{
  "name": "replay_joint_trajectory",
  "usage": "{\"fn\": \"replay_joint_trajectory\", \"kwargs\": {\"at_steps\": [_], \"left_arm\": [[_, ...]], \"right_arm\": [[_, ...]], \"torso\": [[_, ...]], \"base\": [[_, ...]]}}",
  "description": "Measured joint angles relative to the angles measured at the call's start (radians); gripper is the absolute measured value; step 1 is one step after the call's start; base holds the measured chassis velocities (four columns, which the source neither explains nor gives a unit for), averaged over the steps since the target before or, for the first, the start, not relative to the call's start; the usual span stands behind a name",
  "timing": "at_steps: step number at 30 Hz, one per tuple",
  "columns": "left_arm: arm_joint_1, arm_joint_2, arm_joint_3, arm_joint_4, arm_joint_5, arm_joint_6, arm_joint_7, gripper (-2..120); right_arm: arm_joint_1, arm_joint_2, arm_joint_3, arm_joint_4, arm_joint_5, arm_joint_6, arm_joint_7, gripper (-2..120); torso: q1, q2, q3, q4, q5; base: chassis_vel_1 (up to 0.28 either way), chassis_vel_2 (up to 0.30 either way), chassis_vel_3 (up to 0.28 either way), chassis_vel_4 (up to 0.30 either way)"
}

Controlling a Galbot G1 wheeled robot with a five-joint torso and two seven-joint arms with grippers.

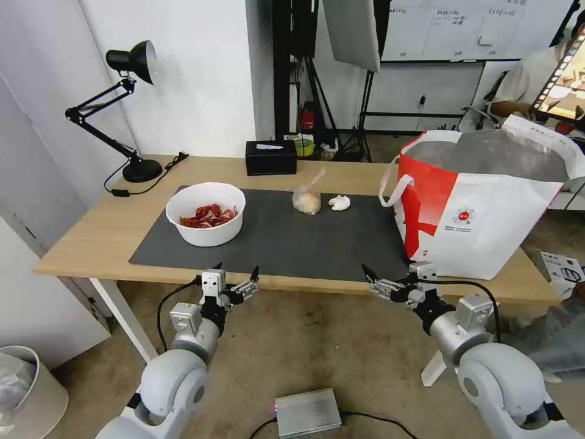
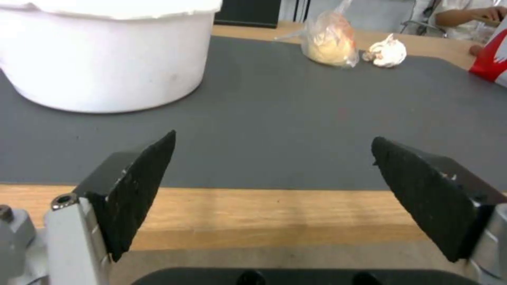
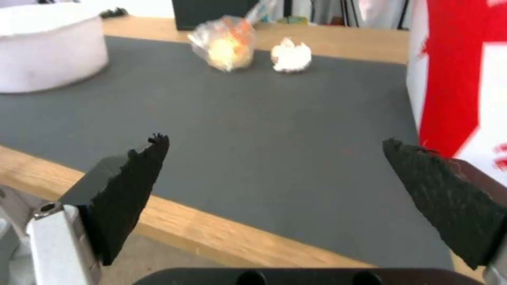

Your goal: Pick up the trash from the table and place it into the takeout bag.

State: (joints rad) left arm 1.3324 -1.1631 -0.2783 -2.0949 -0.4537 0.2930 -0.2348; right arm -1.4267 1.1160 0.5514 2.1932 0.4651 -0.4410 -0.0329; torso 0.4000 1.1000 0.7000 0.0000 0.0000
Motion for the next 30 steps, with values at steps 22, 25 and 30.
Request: {"fn": "replay_joint_trajectory", "kwargs": {"at_steps": [22, 25, 30], "left_arm": [[0.01, 0.002, -0.012, -0.016, 0.003, 0.048, -0.003, 100], [0.006, -0.001, -0.003, -0.011, 0.003, 0.048, -0.003, 100], [-0.03, -0.003, 0.037, 0.009, 0.002, 0.045, -0.003, 100]], "right_arm": [[0.039, 0.004, -0.033, -0.003, 0.035, -0.08, 0.073, 100], [0.074, -0.001, -0.045, -0.018, 0.073, -0.066, 0.078, 100], [0.139, -0.004, -0.057, -0.068, 0.093, -0.026, 0.077, 100]], "torso": [[0.0, 0.0, 0.0, -0.0001, 0.0], [0.0, 0.0, 0.0, 0.0, 0.0], [0.0, 0.0, 0.0, -0.0006, -0.0002]], "base": [[0.0, 0.0, 0.0, 0.0], [0.0, 0.0, 0.0, 0.0], [0.0, 0.0, 0.0, 0.0]]}}
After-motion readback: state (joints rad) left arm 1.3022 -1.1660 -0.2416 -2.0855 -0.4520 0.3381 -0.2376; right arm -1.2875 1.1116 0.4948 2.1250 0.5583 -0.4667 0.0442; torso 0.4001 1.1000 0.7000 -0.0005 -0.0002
